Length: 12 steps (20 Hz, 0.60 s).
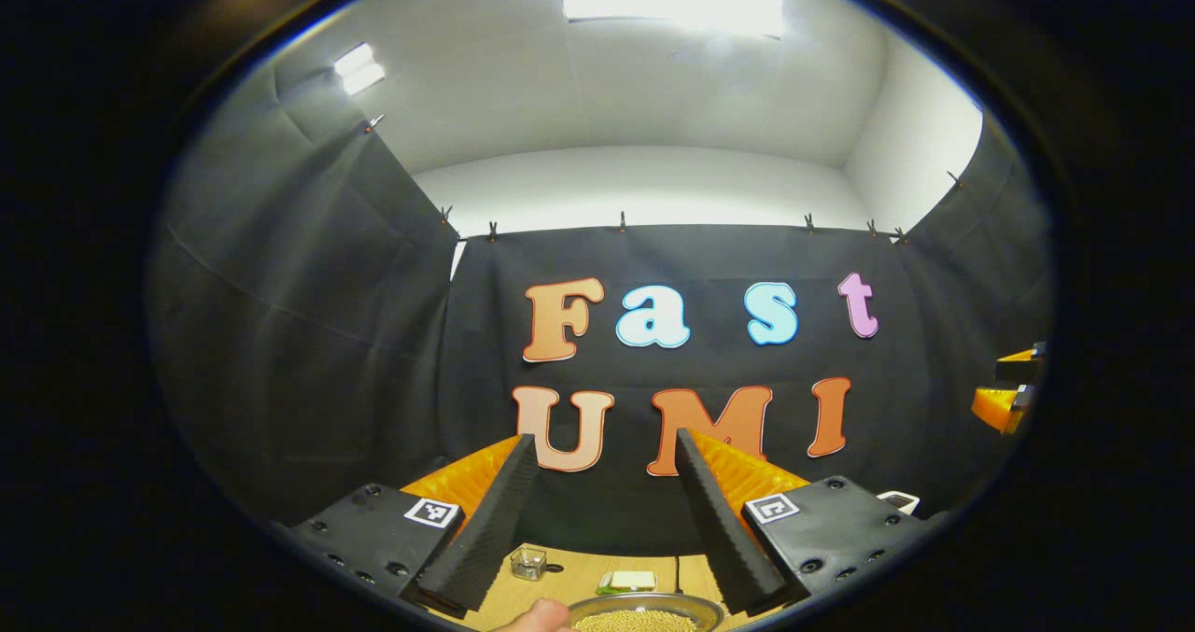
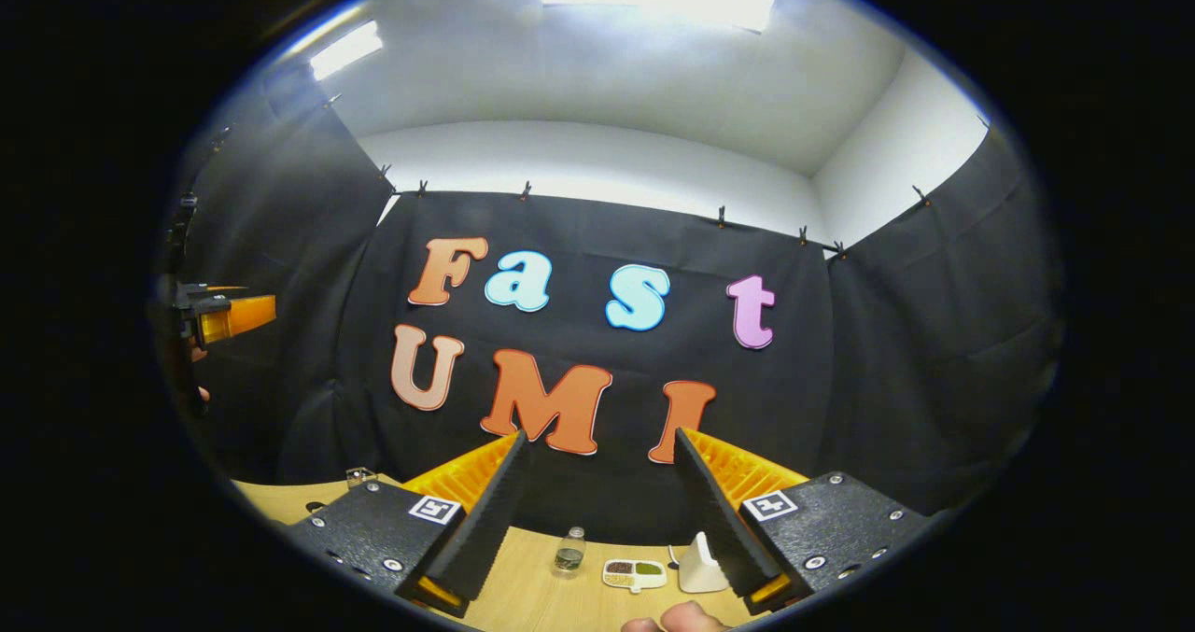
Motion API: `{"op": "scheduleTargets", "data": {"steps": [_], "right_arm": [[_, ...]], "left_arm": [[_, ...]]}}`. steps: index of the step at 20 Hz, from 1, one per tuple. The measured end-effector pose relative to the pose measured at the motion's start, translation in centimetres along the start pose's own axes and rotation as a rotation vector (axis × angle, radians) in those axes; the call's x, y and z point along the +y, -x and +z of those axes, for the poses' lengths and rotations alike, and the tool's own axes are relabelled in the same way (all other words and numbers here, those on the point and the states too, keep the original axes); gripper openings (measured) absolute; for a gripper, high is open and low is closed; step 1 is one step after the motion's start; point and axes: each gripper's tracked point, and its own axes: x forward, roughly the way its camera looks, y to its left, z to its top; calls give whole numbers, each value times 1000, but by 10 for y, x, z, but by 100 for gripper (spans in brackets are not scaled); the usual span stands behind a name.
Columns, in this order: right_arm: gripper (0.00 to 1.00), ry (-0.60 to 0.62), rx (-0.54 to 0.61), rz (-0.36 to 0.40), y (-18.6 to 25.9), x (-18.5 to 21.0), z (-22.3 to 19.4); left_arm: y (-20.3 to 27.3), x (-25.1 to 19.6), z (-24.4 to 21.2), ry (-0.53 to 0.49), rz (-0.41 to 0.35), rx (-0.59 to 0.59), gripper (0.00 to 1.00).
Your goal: First push the handle of the pot to place it horizontally, then grasp the pot with both hands and set it on the induction cooktop.
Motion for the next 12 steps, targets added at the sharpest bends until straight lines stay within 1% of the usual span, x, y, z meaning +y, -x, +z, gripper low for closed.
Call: {"op": "scheduleTargets", "data": {"steps": [1, 4, 5, 6, 7, 8, 9, 10, 11, 12], "right_arm": [[98, 0, -14, -13, 1, -7, 8], [98, -10, -49, -62, 5, -25, 27], [98, -16, -60, -65, 8, -28, 31], [98, -22, -66, -60, 10, -28, 33], [94, -27, -68, -45, 13, -27, 34], [94, -33, -72, -37, 15, -25, 34], [91, -35, -74, -35, 15, -25, 36], [91, -29, -75, -33, 14, -24, 35], [94, -21, -78, -31, 14, -22, 34], [94, -15, -80, -29, 14, -21, 34]], "left_arm": [[-2, -1, 1, -2, 0, 0, 99], [-2, 10, 9, -21, 24, -25, 96], [-3, 10, 9, -19, 30, -26, 99], [-2, 10, 11, -12, 29, -34, 99], [-4, 10, 15, 3, 31, -49, 99], [0, 9, 20, 11, 28, -61, 99], [1, 10, 26, 12, 29, -80, 99], [4, 11, 34, 8, 29, -99, 96], [8, 8, 37, 4, 24, -111, 95], [13, 5, 43, -1, 15, -122, 95]]}}
